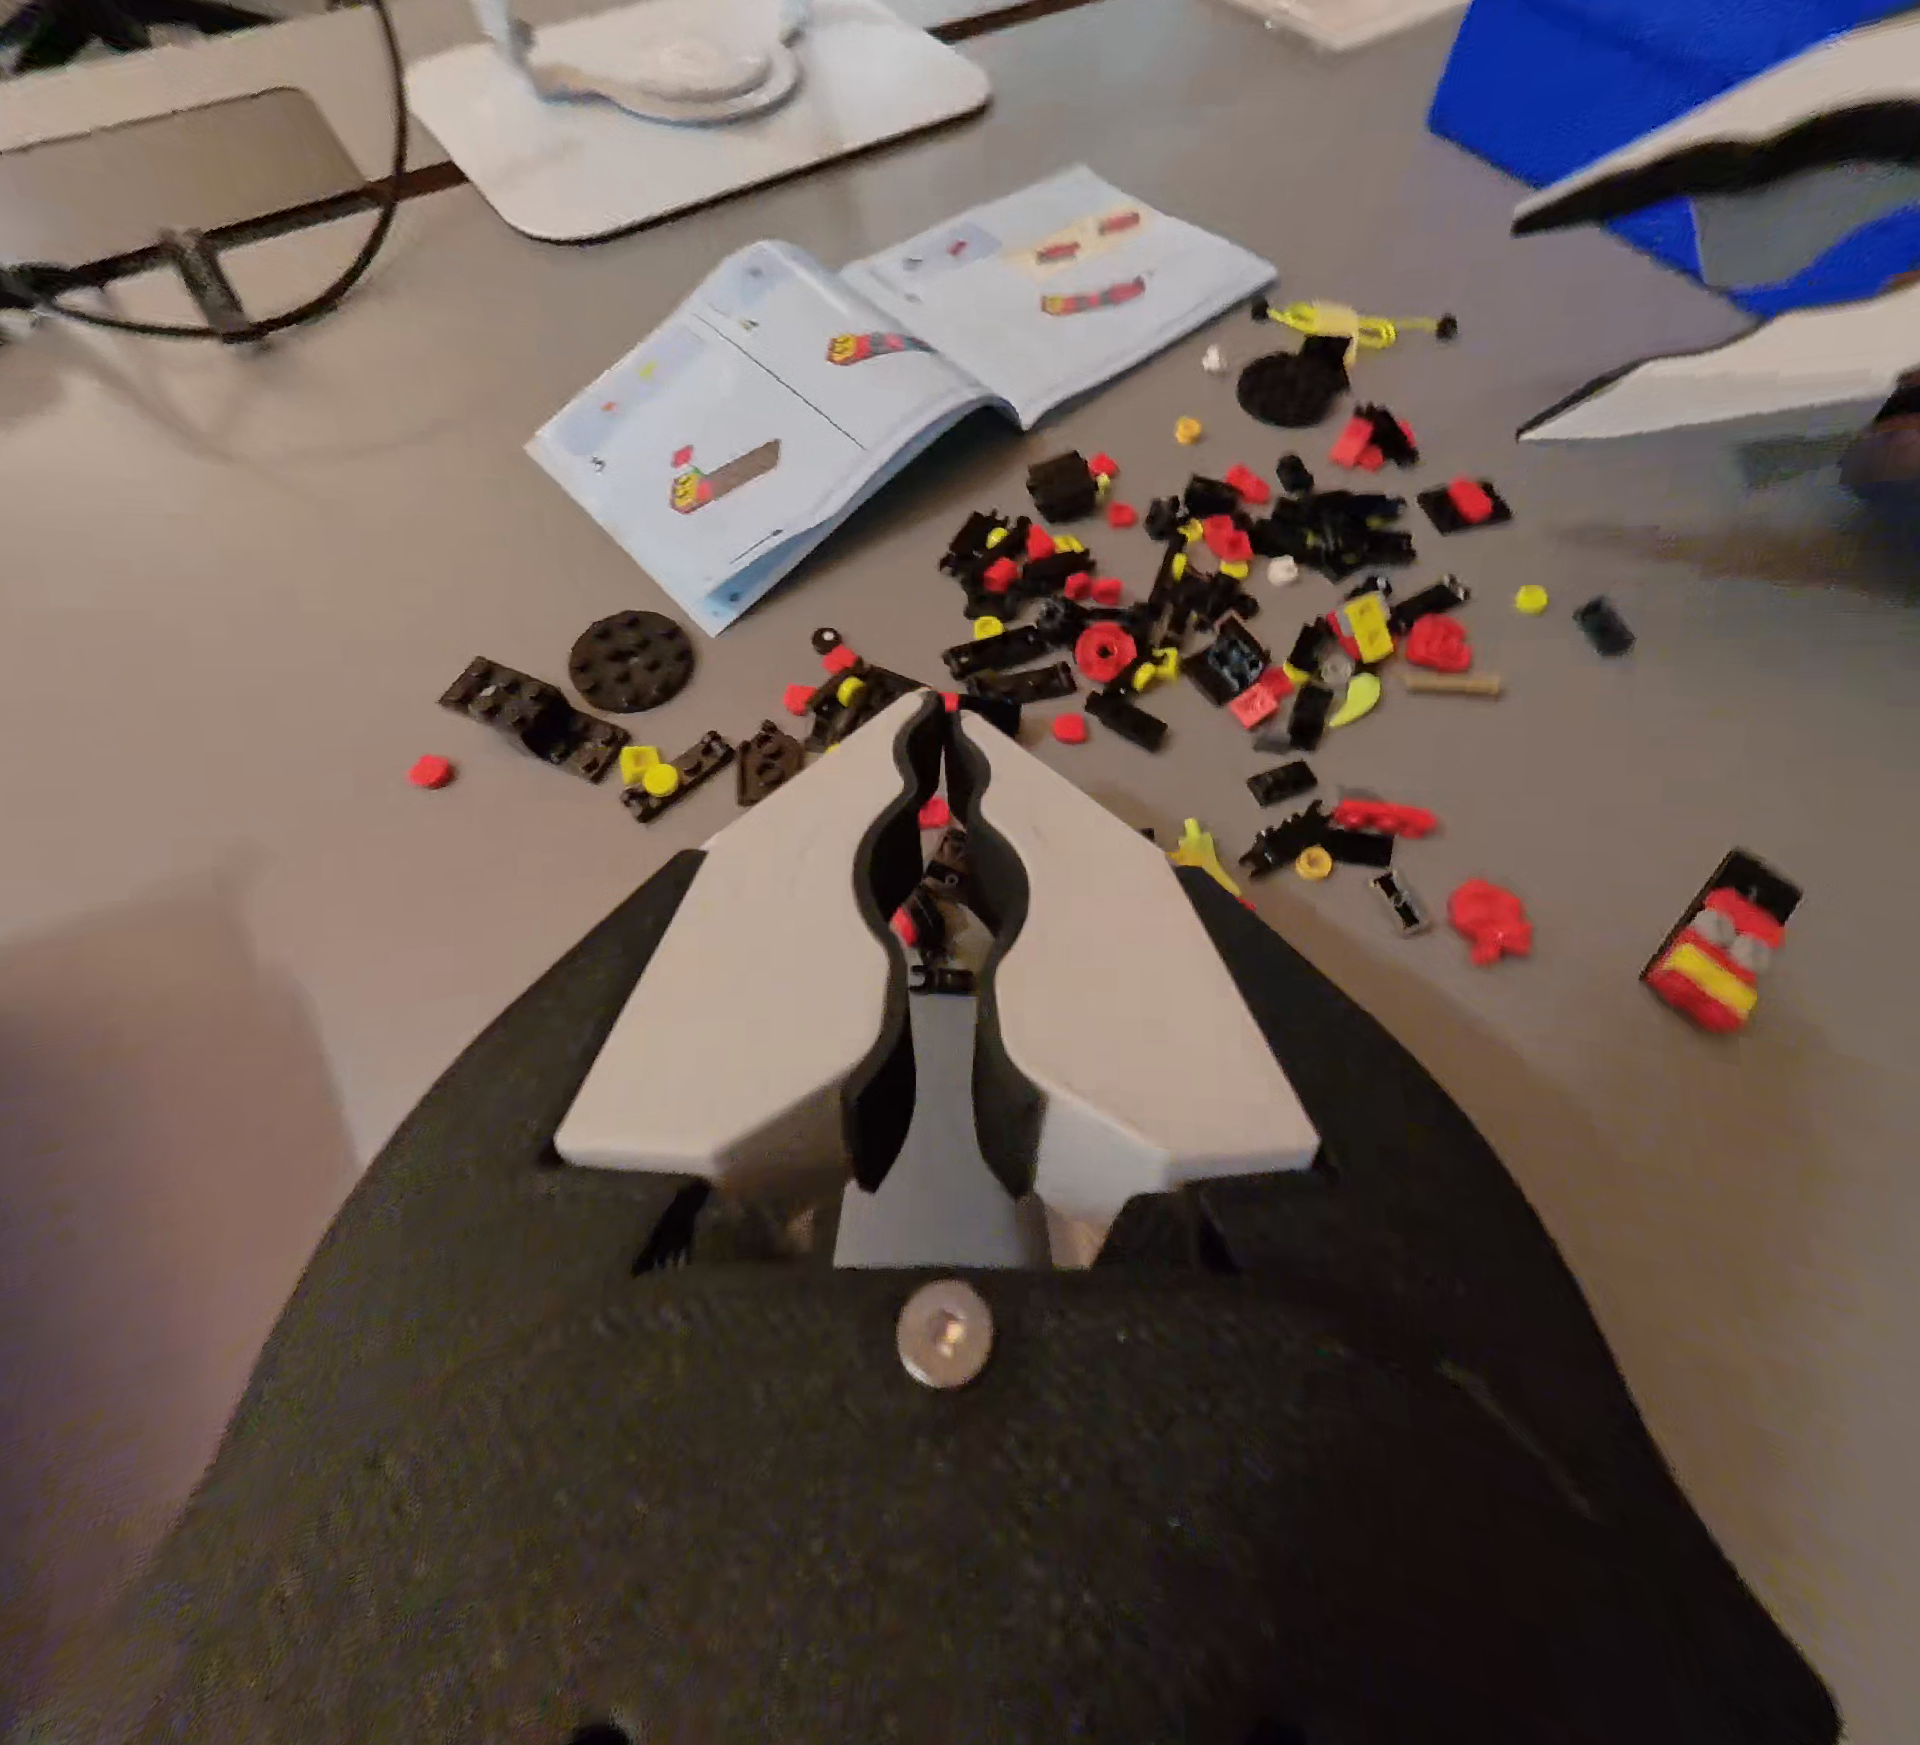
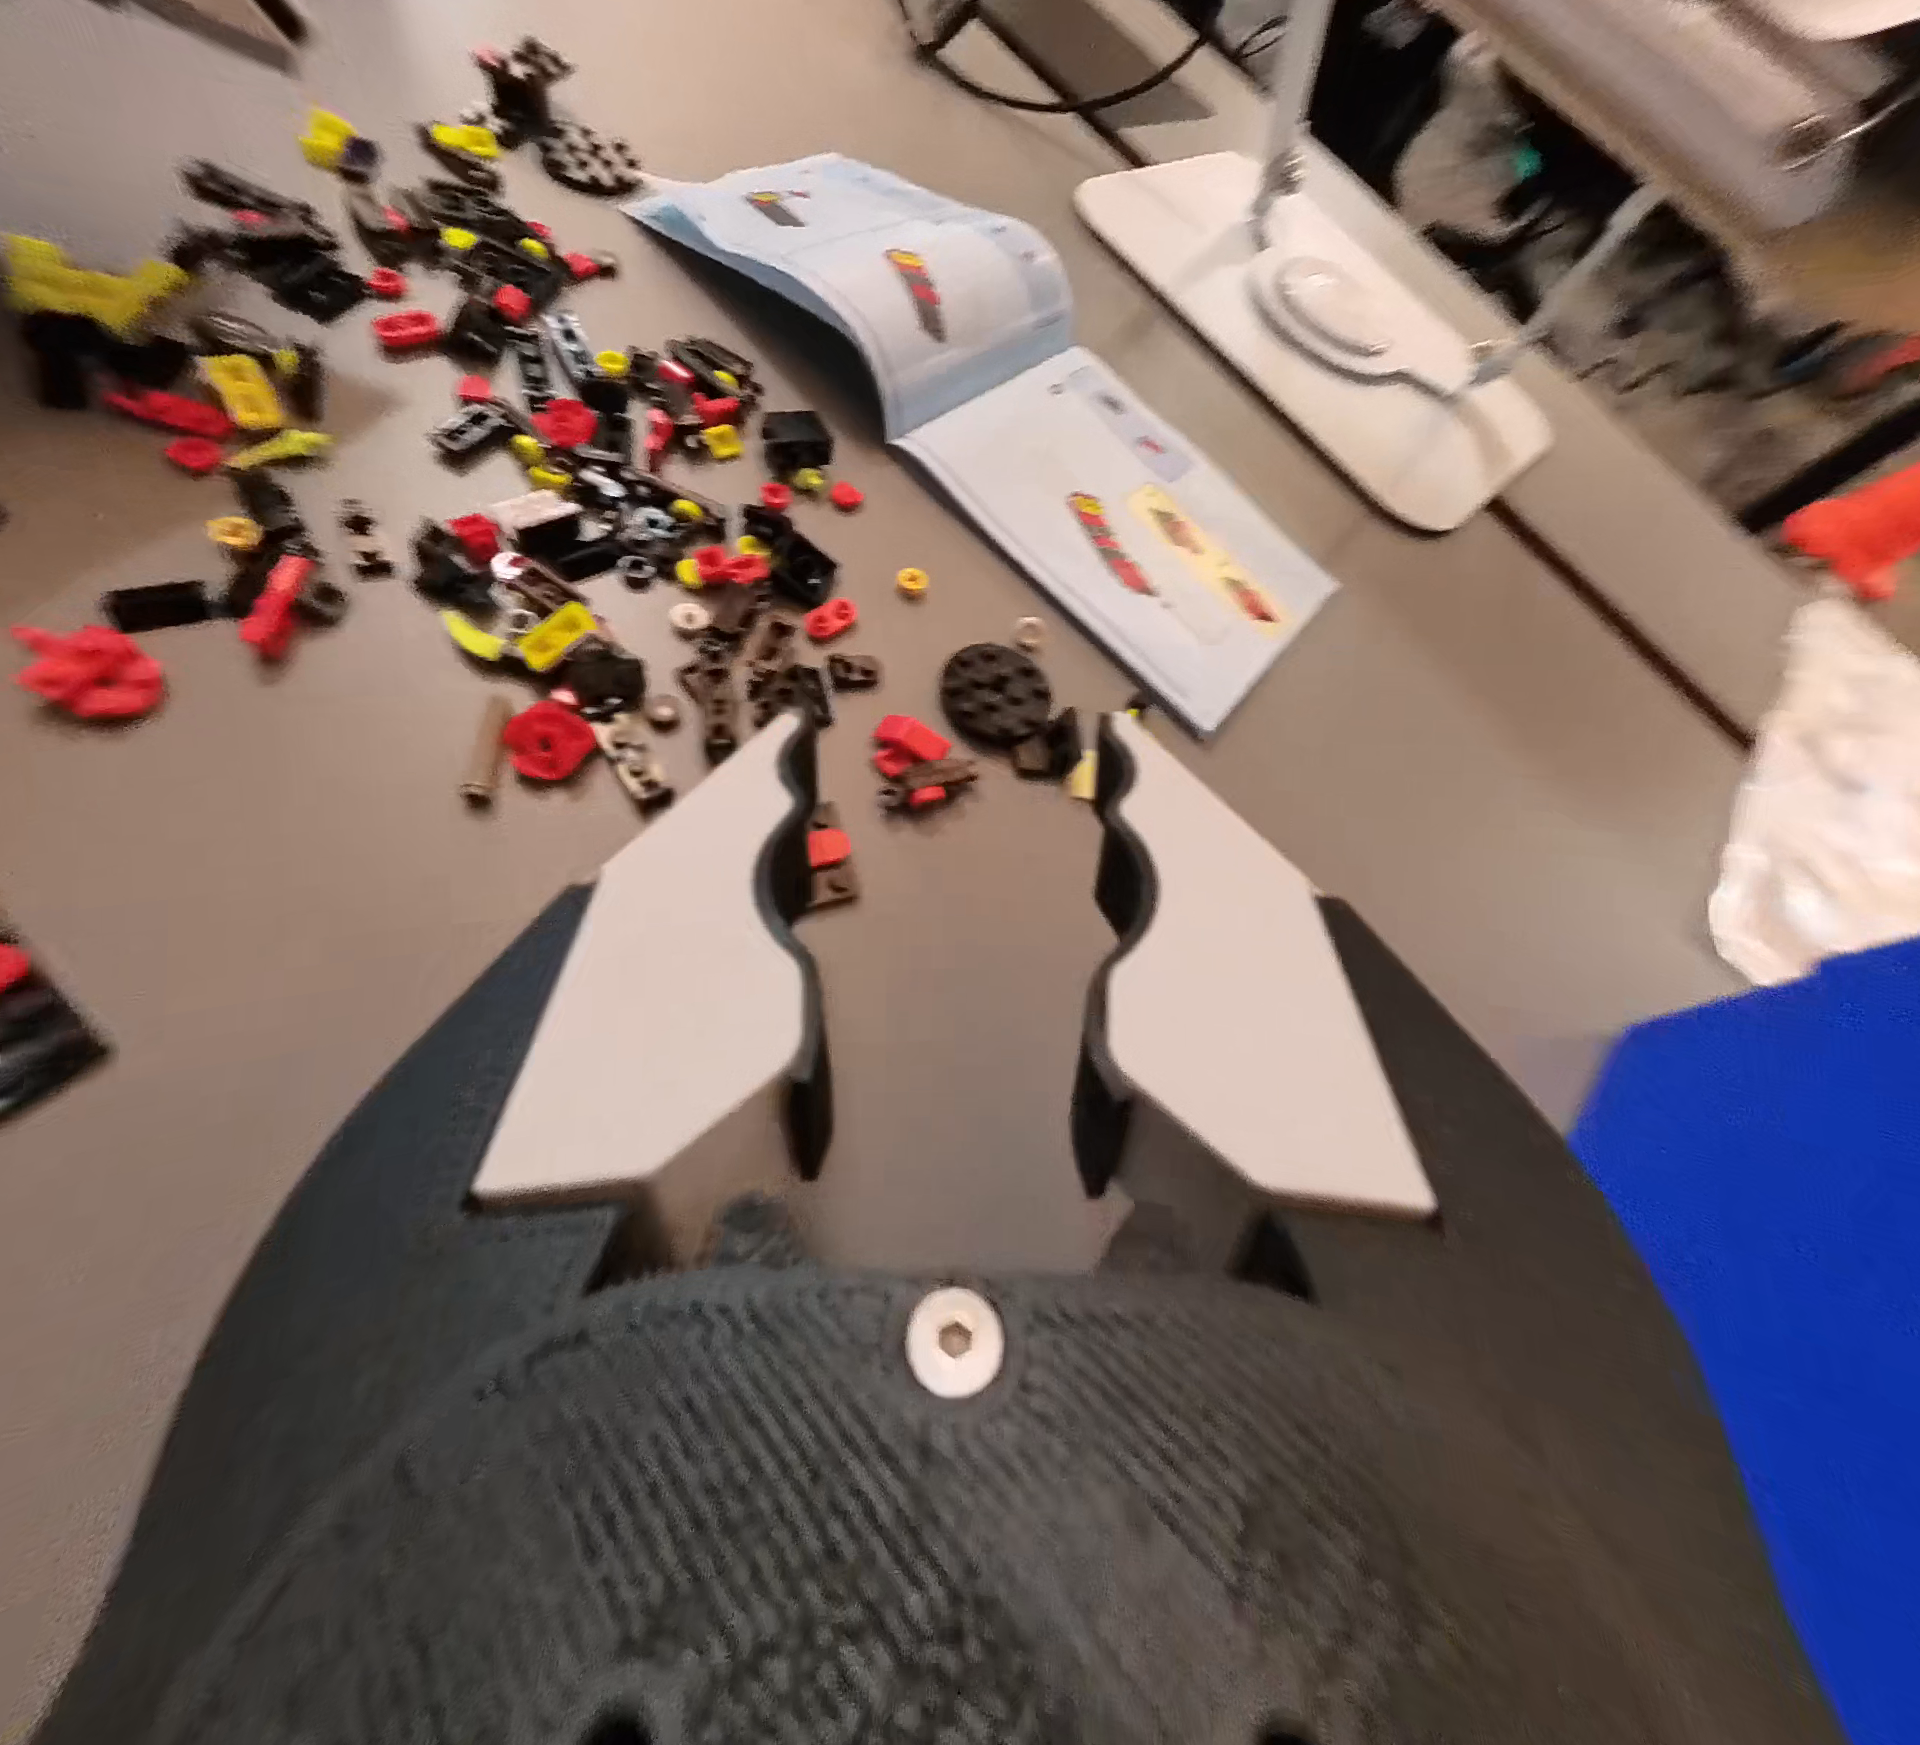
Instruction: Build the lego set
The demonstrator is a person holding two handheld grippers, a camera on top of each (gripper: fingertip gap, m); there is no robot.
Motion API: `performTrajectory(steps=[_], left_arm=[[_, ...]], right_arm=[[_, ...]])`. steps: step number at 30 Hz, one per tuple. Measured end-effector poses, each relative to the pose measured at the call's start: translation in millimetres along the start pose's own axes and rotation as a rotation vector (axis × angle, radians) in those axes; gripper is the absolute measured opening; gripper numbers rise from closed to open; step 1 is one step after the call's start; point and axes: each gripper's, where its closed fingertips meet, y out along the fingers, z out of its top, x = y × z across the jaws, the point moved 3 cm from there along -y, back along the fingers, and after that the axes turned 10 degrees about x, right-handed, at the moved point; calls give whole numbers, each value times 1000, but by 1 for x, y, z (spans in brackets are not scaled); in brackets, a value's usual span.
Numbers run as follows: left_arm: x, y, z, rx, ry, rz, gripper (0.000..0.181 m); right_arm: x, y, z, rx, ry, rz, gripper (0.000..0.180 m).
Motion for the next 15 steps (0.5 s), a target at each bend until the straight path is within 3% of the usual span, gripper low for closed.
performTrajectory(steps=[4,7,15], left_arm=[[-12,-5,3,-3,-96,43,0],[-10,-5,4,-2,-91,52,0],[-11,-4,1,-6,-42,108,0]], right_arm=[[6,-5,5,47,-97,-113,19],[0,-5,12,78,-75,-95,0],[-9,-14,33,130,168,-99,0]])
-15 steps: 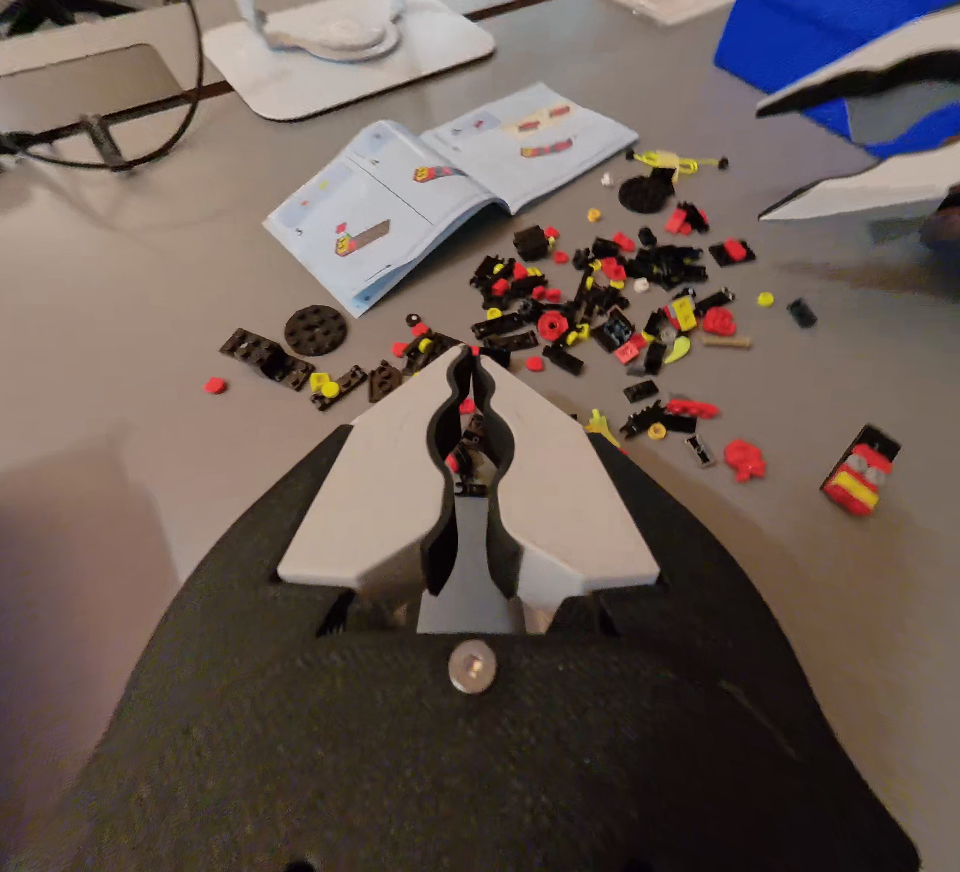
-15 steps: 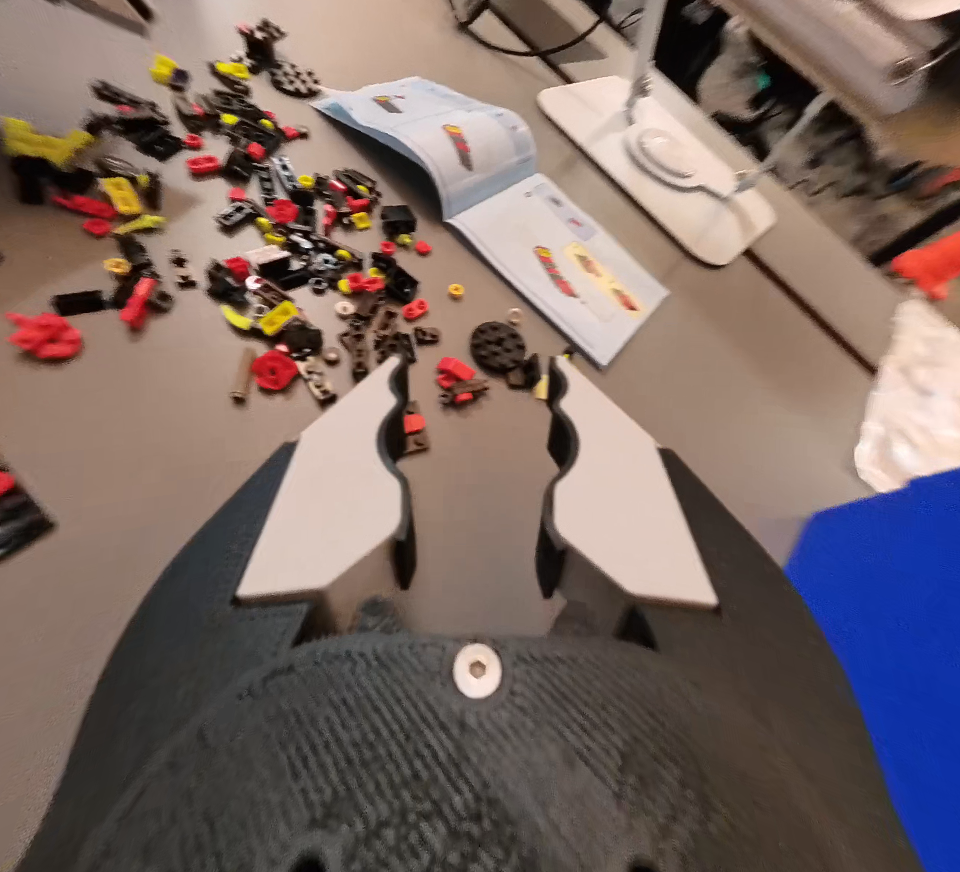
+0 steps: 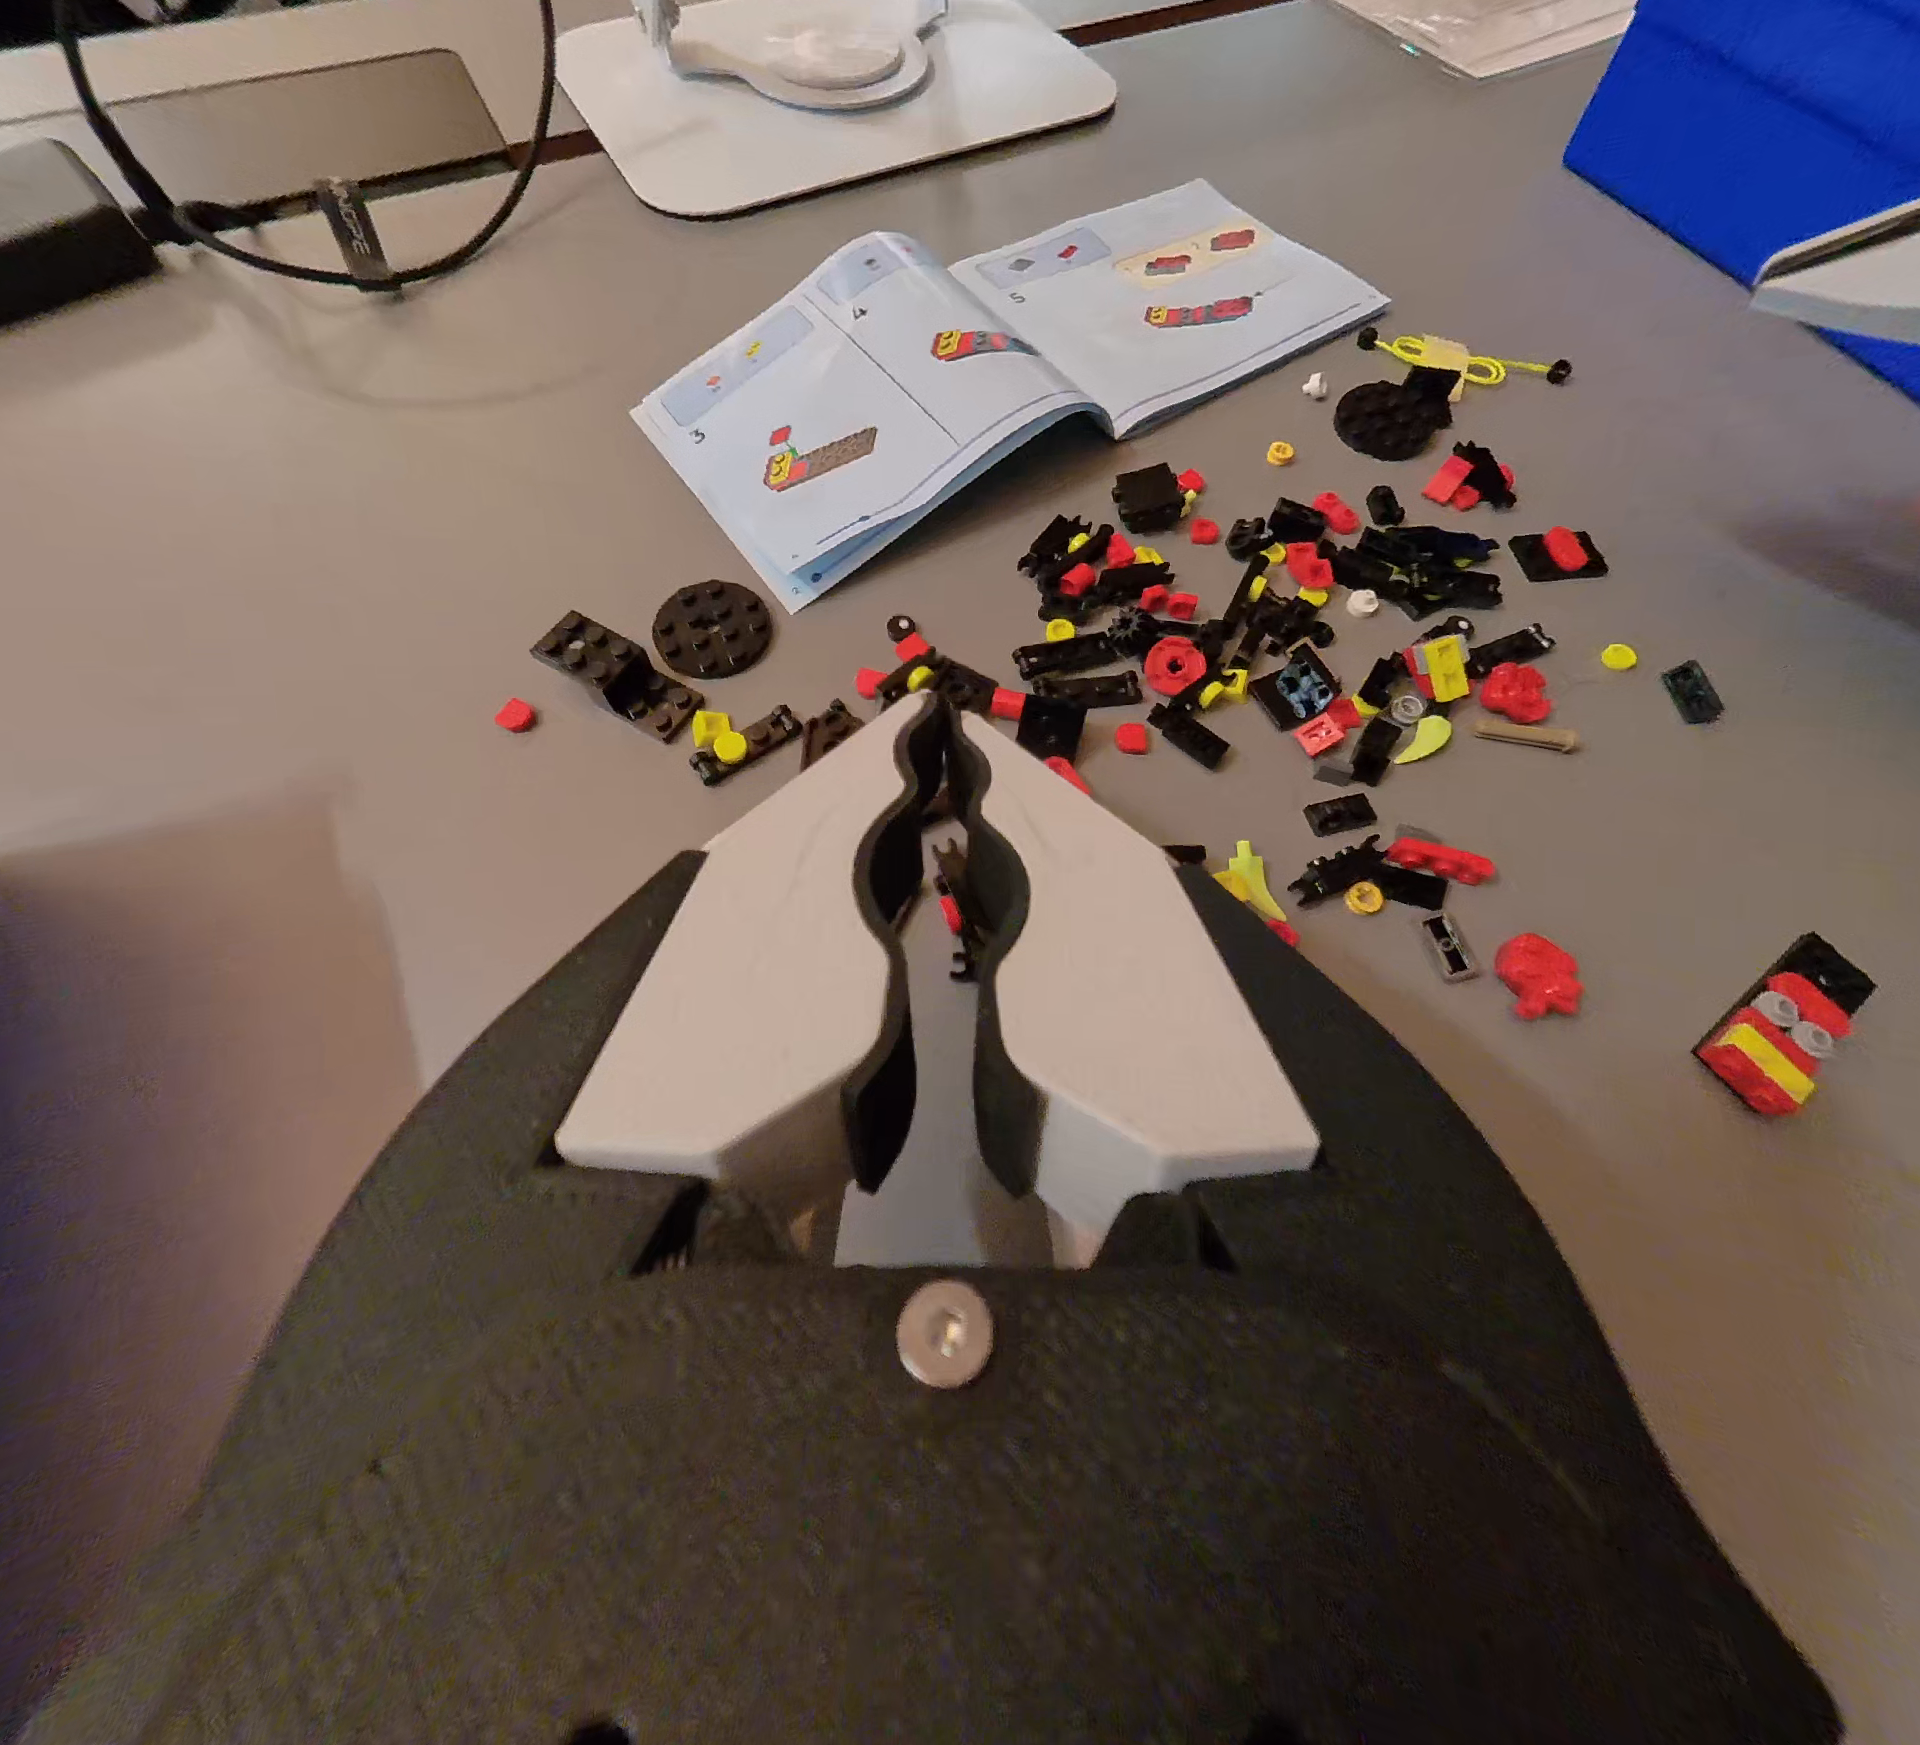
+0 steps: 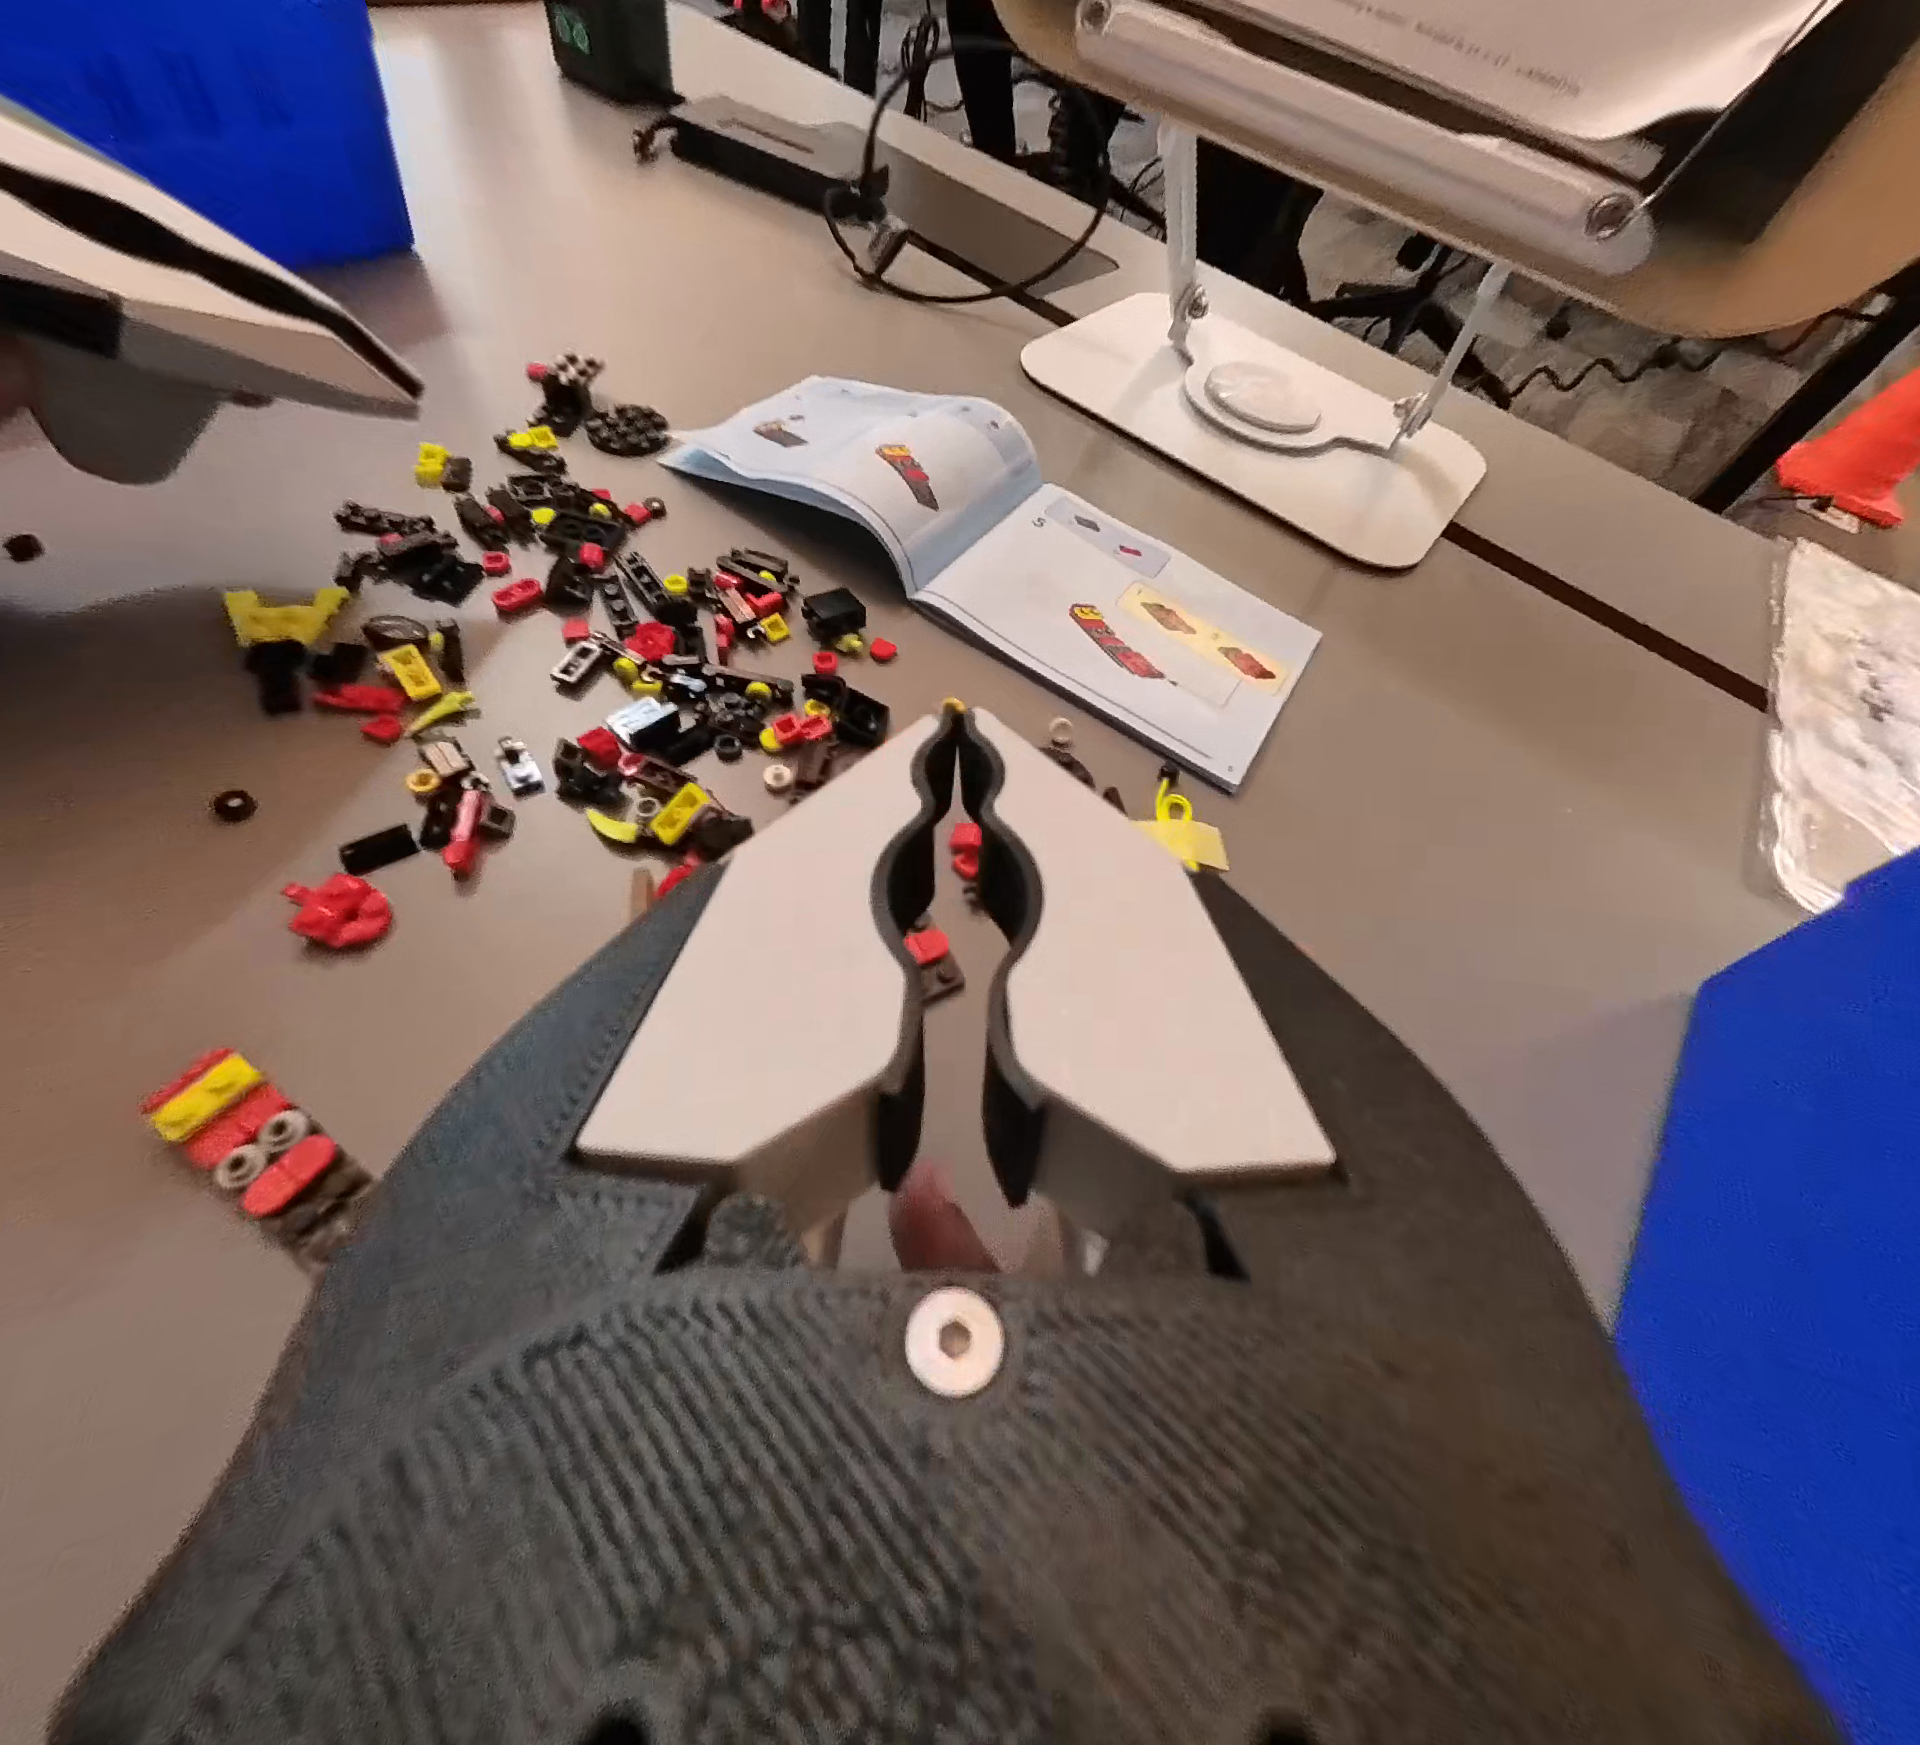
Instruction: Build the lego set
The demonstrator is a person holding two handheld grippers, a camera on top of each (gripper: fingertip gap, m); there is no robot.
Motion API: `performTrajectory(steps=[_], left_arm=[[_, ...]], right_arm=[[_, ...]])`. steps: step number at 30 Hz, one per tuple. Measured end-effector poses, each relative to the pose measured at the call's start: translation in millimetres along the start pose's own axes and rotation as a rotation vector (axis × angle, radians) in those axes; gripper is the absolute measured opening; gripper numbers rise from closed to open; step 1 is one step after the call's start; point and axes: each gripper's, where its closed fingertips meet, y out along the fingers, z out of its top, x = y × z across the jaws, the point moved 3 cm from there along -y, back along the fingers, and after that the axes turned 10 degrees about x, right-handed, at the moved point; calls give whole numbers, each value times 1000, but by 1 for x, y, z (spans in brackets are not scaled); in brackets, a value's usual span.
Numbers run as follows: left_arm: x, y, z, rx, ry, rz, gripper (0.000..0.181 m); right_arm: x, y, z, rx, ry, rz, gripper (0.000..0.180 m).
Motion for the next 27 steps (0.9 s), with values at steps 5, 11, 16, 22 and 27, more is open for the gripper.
performTrajectory(steps=[5,11,16,22,27], left_arm=[[2,4,6,22,-112,-54,0],[10,21,11,6,-9,-77,0],[20,19,21,35,-20,-133,0],[26,8,10,1,-72,-183,0],[39,4,4,-35,-105,-234,0]], right_arm=[[-11,-4,-1,10,-150,21,0],[-29,8,23,96,-121,36,0],[-37,11,29,124,-72,16,0],[-46,-11,17,50,58,166,0],[-40,-24,11,53,205,235,0]])
